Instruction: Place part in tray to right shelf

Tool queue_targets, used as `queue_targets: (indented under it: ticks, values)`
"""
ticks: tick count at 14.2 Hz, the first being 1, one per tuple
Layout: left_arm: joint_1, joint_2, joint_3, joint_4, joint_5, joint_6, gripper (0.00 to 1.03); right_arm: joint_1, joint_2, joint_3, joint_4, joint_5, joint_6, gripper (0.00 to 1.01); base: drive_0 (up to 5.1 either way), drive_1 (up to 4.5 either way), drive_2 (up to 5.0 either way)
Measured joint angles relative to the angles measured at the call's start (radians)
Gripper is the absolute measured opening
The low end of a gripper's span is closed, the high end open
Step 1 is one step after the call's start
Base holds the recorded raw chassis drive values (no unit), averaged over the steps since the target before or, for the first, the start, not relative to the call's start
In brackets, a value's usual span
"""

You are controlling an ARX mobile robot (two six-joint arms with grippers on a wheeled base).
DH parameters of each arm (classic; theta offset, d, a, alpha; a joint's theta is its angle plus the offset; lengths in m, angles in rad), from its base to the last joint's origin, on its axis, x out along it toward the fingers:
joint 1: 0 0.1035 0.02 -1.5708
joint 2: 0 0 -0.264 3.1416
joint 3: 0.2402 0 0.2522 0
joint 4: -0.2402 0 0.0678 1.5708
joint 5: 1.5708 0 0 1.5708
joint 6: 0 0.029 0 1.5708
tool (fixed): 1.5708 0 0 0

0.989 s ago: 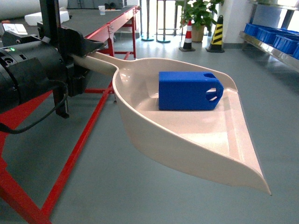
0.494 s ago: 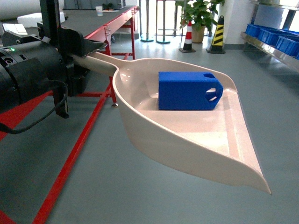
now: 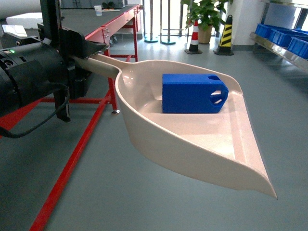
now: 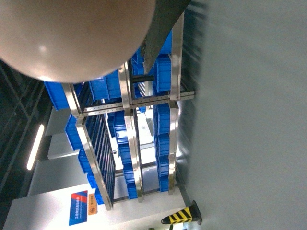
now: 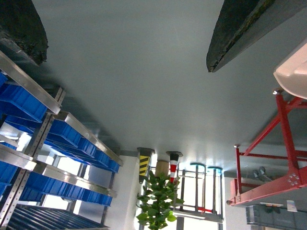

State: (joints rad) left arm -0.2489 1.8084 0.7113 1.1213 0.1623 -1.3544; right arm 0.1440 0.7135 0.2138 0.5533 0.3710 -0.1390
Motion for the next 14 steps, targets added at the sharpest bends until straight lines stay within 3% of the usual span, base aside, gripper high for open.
queue_targets:
  ticks: [14]
  values:
    - [-0.003,-0.006,-0.002,0.003,0.003,0.000,0.12,0.000,0.003,0.000,0.000,0.000,0.000,0.98,0.1,4.22,-3.9]
